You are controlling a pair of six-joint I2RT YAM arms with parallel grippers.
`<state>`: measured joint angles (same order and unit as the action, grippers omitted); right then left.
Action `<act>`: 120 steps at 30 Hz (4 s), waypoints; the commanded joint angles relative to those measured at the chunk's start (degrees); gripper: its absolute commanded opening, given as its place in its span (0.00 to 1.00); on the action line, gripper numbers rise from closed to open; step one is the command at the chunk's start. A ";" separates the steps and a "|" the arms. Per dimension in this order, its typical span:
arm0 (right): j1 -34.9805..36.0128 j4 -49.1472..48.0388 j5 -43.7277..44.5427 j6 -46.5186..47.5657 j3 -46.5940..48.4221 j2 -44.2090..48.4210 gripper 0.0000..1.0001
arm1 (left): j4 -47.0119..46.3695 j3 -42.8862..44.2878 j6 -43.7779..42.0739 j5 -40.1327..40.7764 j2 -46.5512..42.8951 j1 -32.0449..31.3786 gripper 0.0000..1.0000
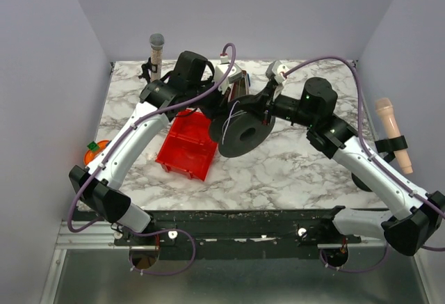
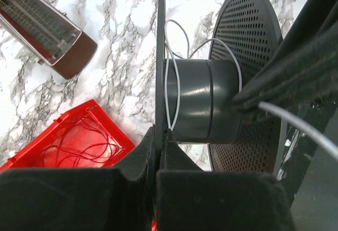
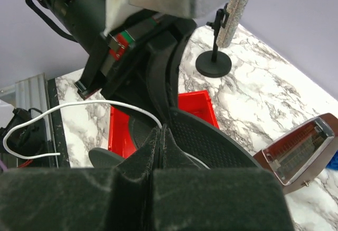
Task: Wrap the cables
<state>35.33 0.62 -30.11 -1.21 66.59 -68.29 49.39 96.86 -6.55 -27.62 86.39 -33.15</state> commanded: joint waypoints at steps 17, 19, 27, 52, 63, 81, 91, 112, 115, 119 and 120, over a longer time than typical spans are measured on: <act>12.30 7.99 12.53 18.35 5.57 -6.06 0.10 | -5.35 5.62 15.68 12.49 0.89 -0.17 0.00; 12.39 7.90 12.53 18.79 4.61 -5.71 0.18 | -5.70 6.15 16.13 13.99 0.45 0.18 0.00; 12.39 5.62 14.64 18.44 0.39 -1.76 0.44 | -6.41 6.50 16.48 16.02 -0.17 2.56 0.00; 2.02 -41.19 11.83 -19.61 -36.69 8.89 0.71 | -4.39 17.75 23.51 13.38 -2.89 6.69 0.00; 3.16 -69.52 14.55 -16.54 -37.06 -6.32 0.73 | -2.72 24.69 25.97 11.18 -1.49 6.69 0.00; 6.42 -77.80 19.56 -17.16 -25.19 -19.33 0.68 | -2.01 29.17 29.31 7.05 -0.70 6.69 0.00; 6.42 -79.72 19.30 -18.56 -21.42 -23.46 0.66 | -2.19 30.58 29.84 5.73 -0.87 6.69 0.00; 3.09 -76.22 21.94 -16.54 -29.13 -16.02 0.05 | -2.89 27.34 27.03 0.65 -2.98 7.13 0.00; 1.06 -70.96 18.17 -13.30 -31.95 -10.48 0.03 | -2.98 24.61 25.36 -2.78 -3.51 7.13 0.00; 0.27 -55.25 16.84 -5.66 -31.87 -1.87 0.01 | -2.98 20.22 22.73 -5.95 -3.95 7.13 0.00; -0.08 -51.11 16.58 -4.08 -31.52 -0.37 0.01 | -2.89 19.34 22.11 -6.74 -3.95 7.13 0.00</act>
<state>35.77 -64.40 -11.35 -13.87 34.85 -74.46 49.39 118.80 18.24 -28.10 84.25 -26.24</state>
